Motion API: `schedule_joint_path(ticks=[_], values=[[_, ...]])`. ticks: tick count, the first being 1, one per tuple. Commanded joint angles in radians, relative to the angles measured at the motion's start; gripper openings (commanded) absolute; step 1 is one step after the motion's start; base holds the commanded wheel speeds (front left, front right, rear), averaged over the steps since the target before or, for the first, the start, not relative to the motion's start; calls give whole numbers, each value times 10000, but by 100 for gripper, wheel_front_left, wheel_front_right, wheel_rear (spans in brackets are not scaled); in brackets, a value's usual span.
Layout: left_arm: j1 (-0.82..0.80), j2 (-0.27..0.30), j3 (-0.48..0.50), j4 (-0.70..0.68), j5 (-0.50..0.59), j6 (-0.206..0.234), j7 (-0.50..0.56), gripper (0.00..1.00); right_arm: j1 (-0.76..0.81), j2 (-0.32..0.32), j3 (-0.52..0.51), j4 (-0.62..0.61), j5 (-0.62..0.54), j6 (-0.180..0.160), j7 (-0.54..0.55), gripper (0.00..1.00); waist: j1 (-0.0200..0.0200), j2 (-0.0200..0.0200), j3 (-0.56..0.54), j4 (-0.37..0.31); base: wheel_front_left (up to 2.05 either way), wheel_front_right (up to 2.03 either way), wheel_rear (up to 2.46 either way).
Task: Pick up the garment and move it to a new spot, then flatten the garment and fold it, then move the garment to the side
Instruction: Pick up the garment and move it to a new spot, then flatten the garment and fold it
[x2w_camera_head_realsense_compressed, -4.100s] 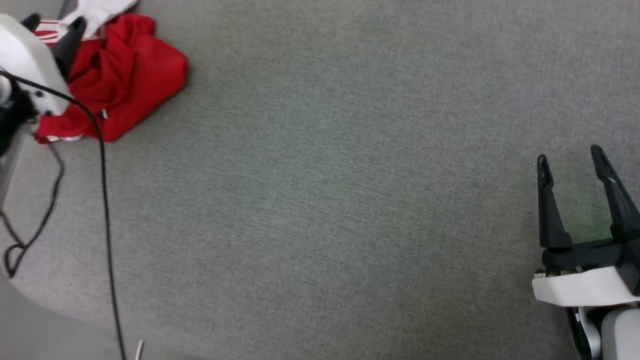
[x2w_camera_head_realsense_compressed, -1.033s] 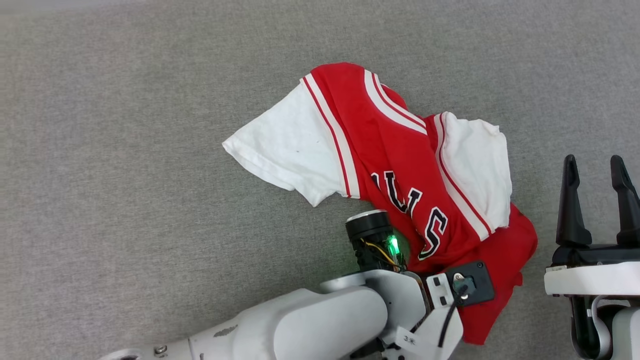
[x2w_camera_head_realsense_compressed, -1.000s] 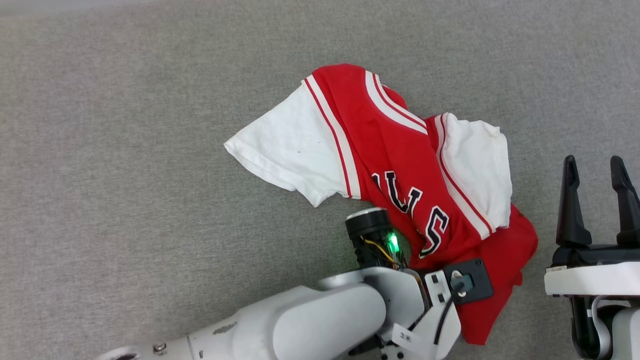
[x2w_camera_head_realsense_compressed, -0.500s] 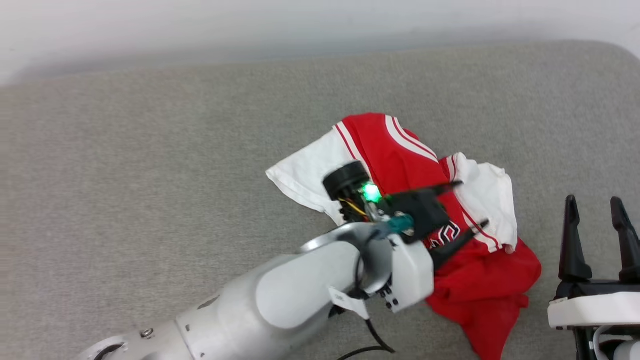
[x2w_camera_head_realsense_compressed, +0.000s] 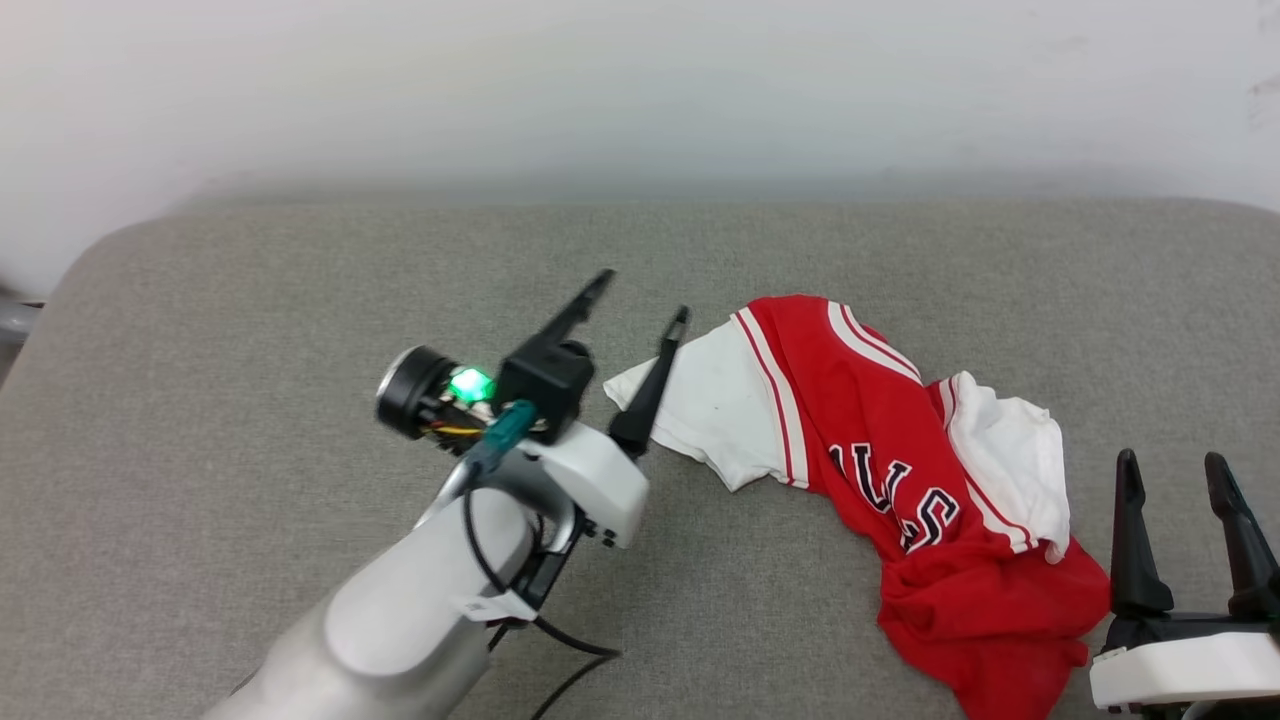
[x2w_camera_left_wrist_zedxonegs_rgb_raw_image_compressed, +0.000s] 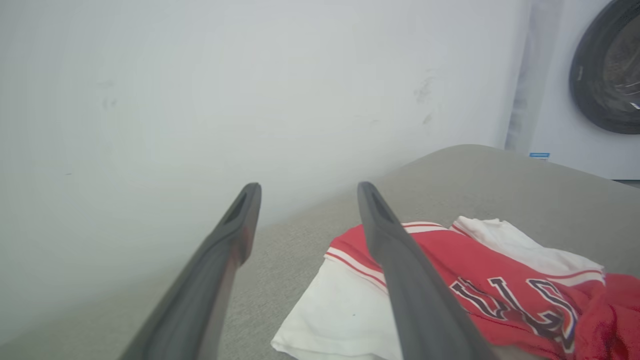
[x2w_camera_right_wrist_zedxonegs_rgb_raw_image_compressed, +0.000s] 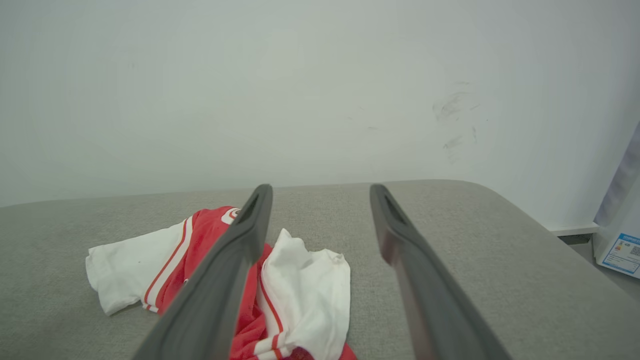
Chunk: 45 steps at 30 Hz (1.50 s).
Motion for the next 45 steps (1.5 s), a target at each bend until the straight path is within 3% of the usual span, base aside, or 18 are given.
schedule_joint_path(ticks=[1, 3, 8, 14, 20, 25, 37, 45], values=[[455, 155, 402, -296, 163, 246, -65, 100, 132, 17, 21, 33, -46, -7, -17, 100, 1, 0, -160, 132, 0, 0, 0], [763, 284, 743, -505, 247, 395, -62, 100, 165, 17, 47, 50, -27, -7, -17, 100, 1, 0, -210, 161, 0, 0, 0], [2502, 723, 2672, -1650, 806, 1089, -49, 100, 319, 16, 176, 69, 84, -7, -17, 100, 1, 0, -450, 224, 0, 0, 0], [4623, 816, 4506, -2508, 1473, 1244, -51, 100, 507, 18, 273, 97, 117, -7, -17, 100, 1, 0, -642, 292, 0, 0, 0], [6084, 194, 5774, -2765, 2023, 833, -52, 100, 608, 16, 366, 206, 300, -7, -17, 100, 1, 0, -787, 380, 0, 0, 0], [6768, -448, 6366, -2659, 2595, 233, -52, 100, 758, 16, 611, 304, 509, -7, -17, 100, 1, 0, -892, 383, 0, 0, 0], [7378, -1619, 7514, -2192, 3702, -1028, -53, 100, 1071, 16, 1051, 434, 744, -7, -17, 100, 1, 0, -984, 345, 0, 0, 0], [7404, -2023, 8003, -1969, 4241, -1521, -53, 100, 1018, 16, 1043, 495, 771, -7, -17, 100, 1, 0, -974, 365, 0, 0, 0]])
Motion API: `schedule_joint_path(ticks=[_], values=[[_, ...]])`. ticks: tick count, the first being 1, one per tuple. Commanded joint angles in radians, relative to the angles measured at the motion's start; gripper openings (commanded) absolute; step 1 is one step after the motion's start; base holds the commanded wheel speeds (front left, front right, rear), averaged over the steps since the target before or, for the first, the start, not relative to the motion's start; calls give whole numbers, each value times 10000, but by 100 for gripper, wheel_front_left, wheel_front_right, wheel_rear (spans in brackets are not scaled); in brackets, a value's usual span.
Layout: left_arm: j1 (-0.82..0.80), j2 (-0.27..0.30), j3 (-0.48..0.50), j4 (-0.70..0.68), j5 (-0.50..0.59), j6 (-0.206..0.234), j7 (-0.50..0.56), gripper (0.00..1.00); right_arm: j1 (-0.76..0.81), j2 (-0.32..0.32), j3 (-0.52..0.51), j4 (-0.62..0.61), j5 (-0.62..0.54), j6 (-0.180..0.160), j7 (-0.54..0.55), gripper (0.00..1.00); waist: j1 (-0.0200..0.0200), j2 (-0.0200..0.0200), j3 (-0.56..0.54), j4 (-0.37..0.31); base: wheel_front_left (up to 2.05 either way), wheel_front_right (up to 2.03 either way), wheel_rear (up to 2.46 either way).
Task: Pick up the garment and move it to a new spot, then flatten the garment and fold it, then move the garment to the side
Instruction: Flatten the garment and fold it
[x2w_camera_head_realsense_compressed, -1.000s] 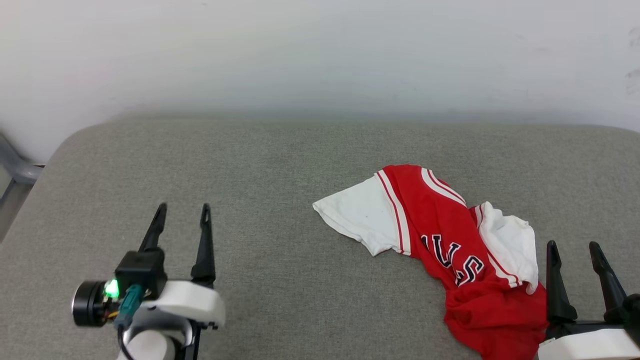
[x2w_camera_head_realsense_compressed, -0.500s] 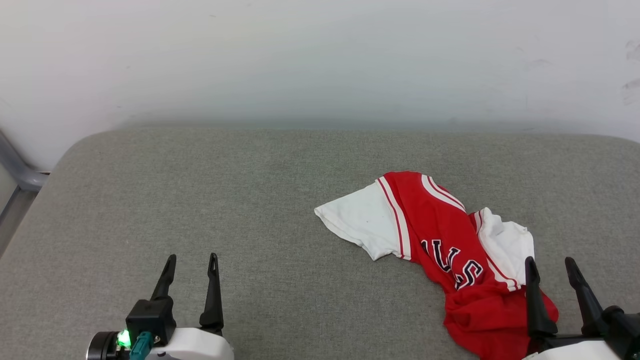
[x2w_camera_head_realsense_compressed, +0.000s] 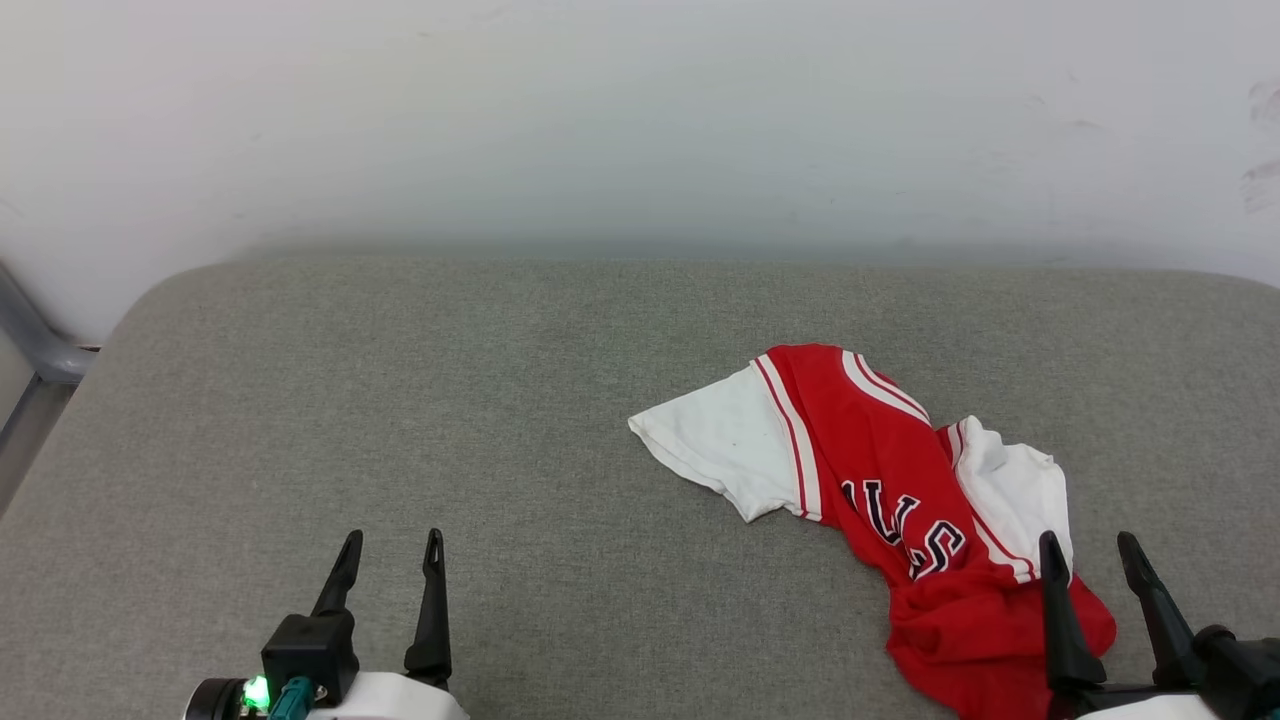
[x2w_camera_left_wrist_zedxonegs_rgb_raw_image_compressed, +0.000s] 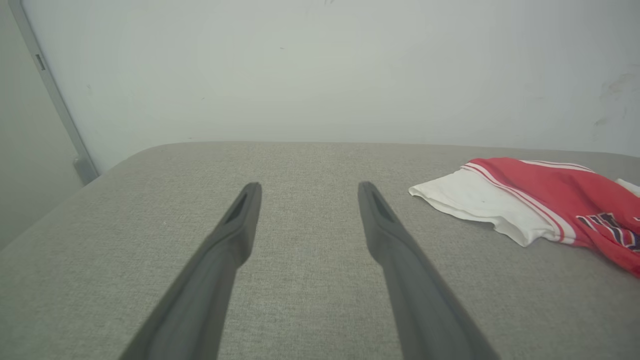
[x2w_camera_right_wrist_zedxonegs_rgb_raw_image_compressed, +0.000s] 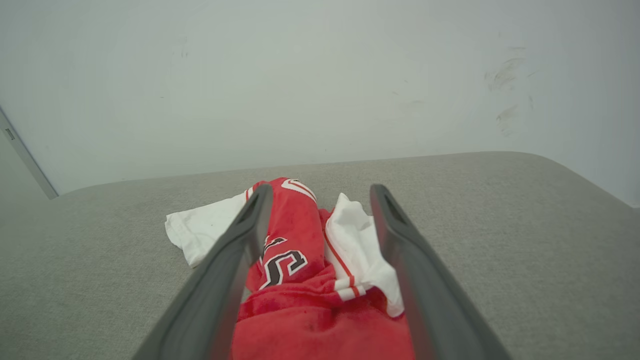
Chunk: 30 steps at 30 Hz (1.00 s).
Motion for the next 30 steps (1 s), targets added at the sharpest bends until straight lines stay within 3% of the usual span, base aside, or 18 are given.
schedule_joint_path(ticks=[1, 7, 14, 21, 27, 30], values=[[100, -63, 60, 30, 88, -46, -26, 100, 36, 16, -15, 18, 51, -7, -17, 100, 1, -1, -2, 2, 0, 0, 0], [-124, -202, 314, 245, 298, -338, -26, 100, -44, 16, 13, 34, 55, -7, -17, 100, 1, -1, 40, -29, 0, 0, 0], [-1517, -66, 318, 775, 646, -931, -26, 100, -356, 16, 162, -42, -49, -7, -17, 100, 1, -1, 313, -260, 0, 0, 0], [-4070, 247, 38, 1332, 803, -1538, -25, 100, -809, 16, 137, -258, -113, -7, -17, 100, 1, -1, 1095, -618, 0, 0, 0], [-6518, 669, -402, 2504, 765, -1812, -19, 100, -1297, 18, 49, -415, -123, -7, -17, 100, 1, -1, 1939, -915, 0, 0, 0], [-8408, 954, -1074, 3543, 582, -1906, 662, 100, -1597, 18, 20, -477, -63, -7, -17, 100, 1, -1, 2475, -1062, 0, 0, 0]])
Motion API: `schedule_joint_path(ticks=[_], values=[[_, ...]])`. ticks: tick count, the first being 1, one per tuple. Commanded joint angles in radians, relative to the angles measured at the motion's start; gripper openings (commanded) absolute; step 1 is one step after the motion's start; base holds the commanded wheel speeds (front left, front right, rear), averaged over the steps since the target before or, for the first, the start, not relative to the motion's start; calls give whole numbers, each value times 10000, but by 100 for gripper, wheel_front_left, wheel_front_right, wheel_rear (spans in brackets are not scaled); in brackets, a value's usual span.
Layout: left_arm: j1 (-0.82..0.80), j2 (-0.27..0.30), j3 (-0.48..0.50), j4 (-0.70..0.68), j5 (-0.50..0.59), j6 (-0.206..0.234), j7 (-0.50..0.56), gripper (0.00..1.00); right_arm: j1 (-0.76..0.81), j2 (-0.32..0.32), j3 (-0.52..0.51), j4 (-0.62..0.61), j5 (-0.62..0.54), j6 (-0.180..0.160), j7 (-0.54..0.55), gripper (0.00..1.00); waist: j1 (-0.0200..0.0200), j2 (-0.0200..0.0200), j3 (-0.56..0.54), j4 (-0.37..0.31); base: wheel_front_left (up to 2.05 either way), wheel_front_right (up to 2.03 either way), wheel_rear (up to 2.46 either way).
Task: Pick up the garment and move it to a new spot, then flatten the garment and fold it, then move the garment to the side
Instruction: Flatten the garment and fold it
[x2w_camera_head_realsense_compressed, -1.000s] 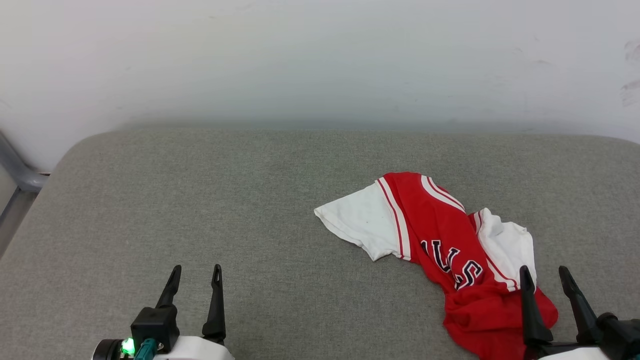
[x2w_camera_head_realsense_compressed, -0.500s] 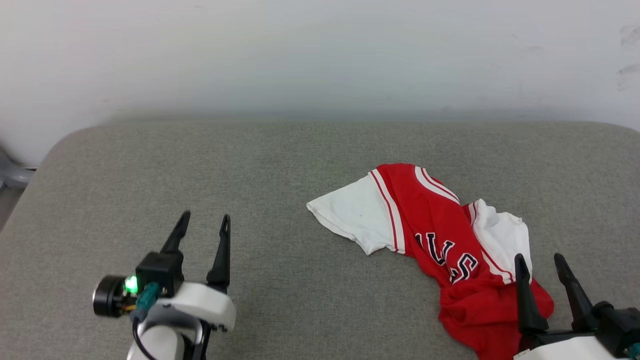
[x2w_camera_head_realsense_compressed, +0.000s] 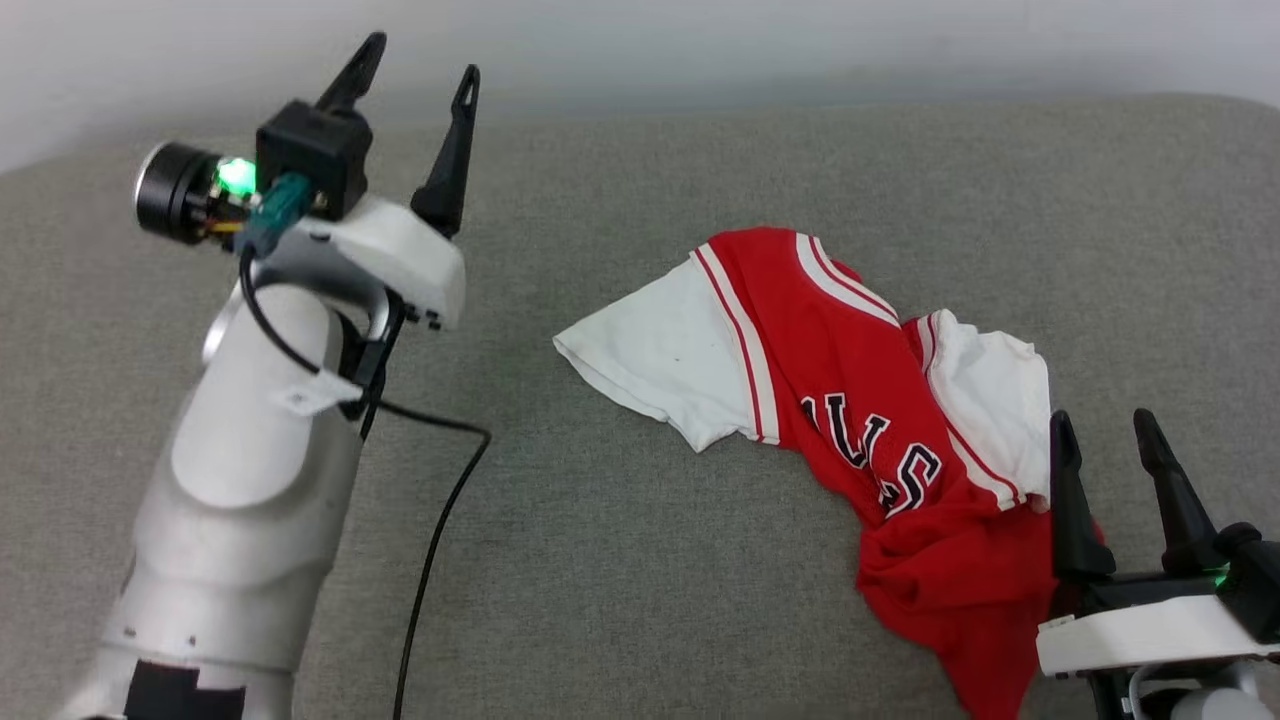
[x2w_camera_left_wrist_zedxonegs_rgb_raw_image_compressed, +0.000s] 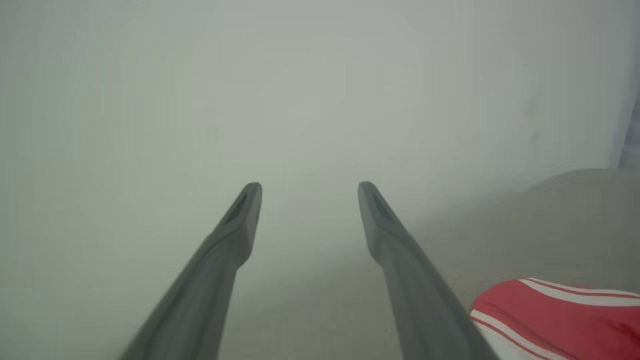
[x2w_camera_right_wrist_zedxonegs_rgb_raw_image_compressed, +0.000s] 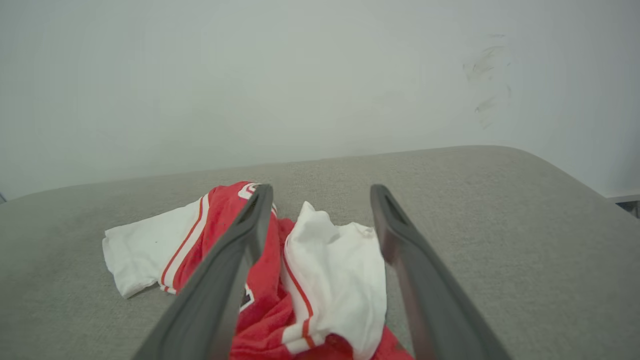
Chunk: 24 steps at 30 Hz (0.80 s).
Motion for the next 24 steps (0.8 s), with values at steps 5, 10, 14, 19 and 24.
schedule_joint_path(ticks=[5, 10, 14, 19, 24], values=[[-1698, 439, -1783, 923, -1113, -32, 1856, 100, -402, 16, 54, -65, 48, -7, -17, 100, -2, -1, 616, -243, 0, 0, 0], [-2615, 875, -3425, 1259, -2931, -34, 4091, 100, -588, 18, 30, -100, 54, -7, -17, 100, -2, -1, 875, -339, 0, 0, 0], [-3174, 1492, -4932, 1016, -5120, -35, 6457, 100, -742, 16, 32, -117, 96, -7, -17, 100, -2, -1, 1117, -476, 0, 0, 0], [-3532, 2272, -6225, 536, -7150, -38, 8701, 100, -951, 18, 73, -152, 178, -7, -17, 100, -2, -1, 1441, -628, 0, 0, 0], [-3667, 2643, -7100, 357, -8299, -38, 9734, 100, -1202, 18, 159, -177, 262, -7, -17, 100, -2, -1, 1834, -776, 0, 0, 0]])
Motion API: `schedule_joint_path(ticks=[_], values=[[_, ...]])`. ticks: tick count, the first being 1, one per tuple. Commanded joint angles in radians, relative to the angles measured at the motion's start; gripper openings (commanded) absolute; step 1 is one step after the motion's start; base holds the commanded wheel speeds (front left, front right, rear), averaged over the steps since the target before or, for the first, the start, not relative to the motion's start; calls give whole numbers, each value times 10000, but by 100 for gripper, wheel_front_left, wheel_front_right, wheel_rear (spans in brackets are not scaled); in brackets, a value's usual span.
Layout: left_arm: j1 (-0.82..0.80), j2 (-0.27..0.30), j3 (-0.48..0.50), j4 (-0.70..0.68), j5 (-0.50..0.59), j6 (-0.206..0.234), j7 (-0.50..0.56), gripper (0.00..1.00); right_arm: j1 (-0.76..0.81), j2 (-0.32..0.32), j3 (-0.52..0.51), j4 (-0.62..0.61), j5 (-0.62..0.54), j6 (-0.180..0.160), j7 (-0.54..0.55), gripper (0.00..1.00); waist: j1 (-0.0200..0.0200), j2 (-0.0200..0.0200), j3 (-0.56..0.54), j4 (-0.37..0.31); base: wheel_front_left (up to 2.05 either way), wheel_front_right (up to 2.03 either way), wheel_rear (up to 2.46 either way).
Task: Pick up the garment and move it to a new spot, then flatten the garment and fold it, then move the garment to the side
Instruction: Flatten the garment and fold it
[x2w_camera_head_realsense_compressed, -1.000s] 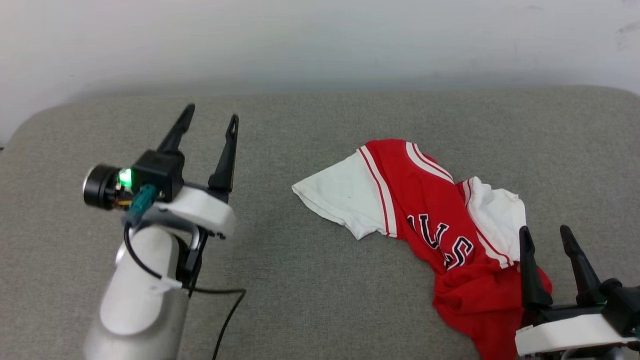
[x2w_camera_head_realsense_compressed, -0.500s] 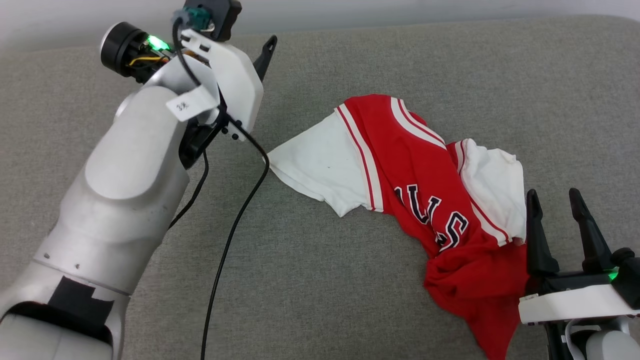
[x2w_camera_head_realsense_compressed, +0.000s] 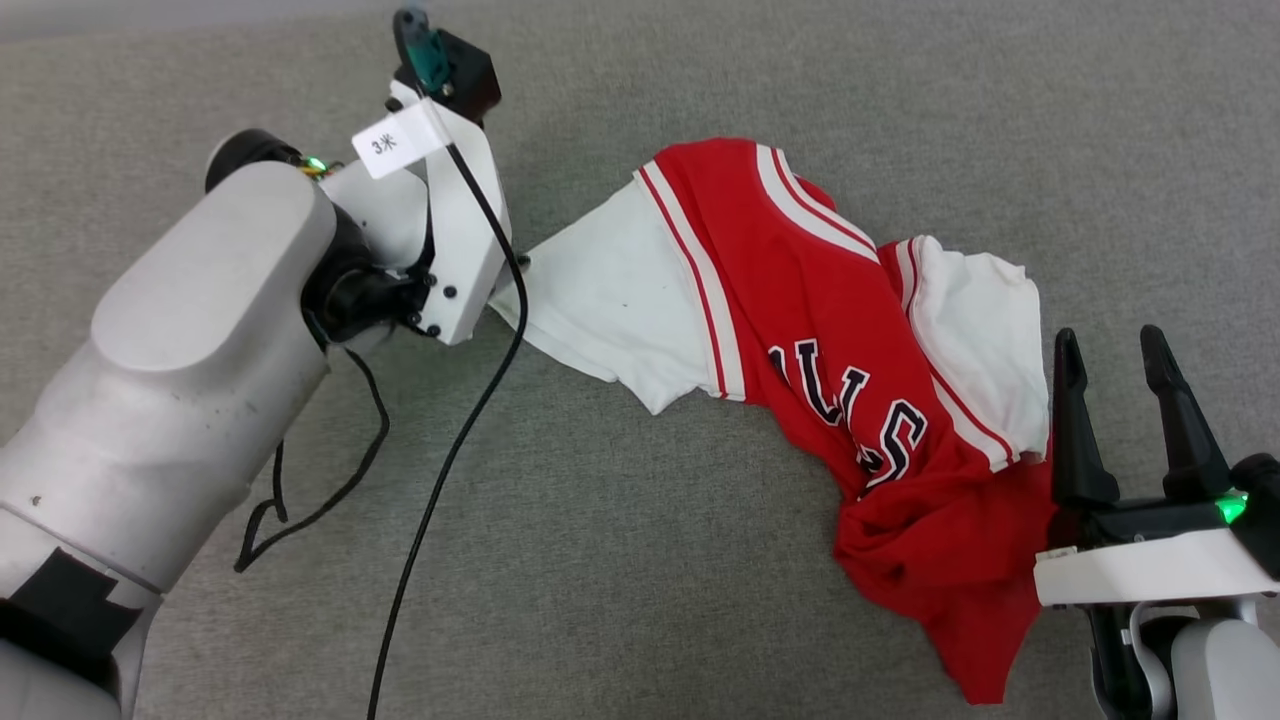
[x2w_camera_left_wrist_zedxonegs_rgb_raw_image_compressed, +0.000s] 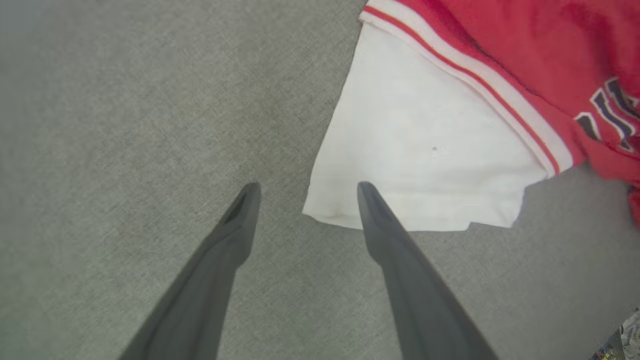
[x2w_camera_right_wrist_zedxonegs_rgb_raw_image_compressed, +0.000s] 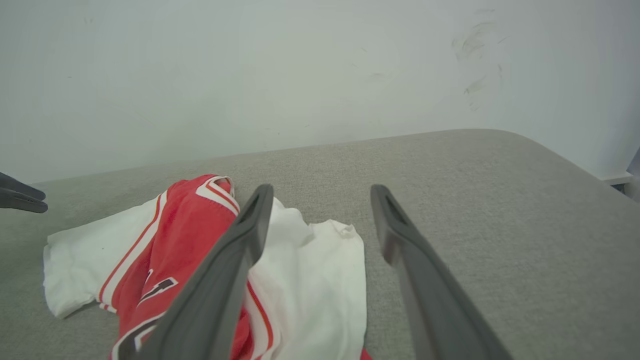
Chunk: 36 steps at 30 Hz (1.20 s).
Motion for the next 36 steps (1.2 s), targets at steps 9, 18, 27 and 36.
schedule_joint_path(ticks=[9, 18, 27, 36], values=[[-108, 26, -1528, 516, -668, 1, 386, 100, -492, 18, 129, -43, 173, -7, -17, 100, -1, 0, 741, -311, 0, 0, 0], [33, 232, -2828, 474, -1280, 1, 13, 0, -309, 20, -10, 71, 98, -7, -17, 100, -1, 0, 466, -157, 0, 0, 0], [-408, 998, -2713, 53, -2120, 2, -1192, 0, 146, 19, -102, 222, -110, -7, -17, 100, -1, 0, -490, 570, 0, 0, 0], [21, 2433, -2741, 507, -2537, 58, -960, 0, 321, 17, -176, 259, -210, -7, -16, 100, -1, 0, -740, 756, 0, 0, 0]])
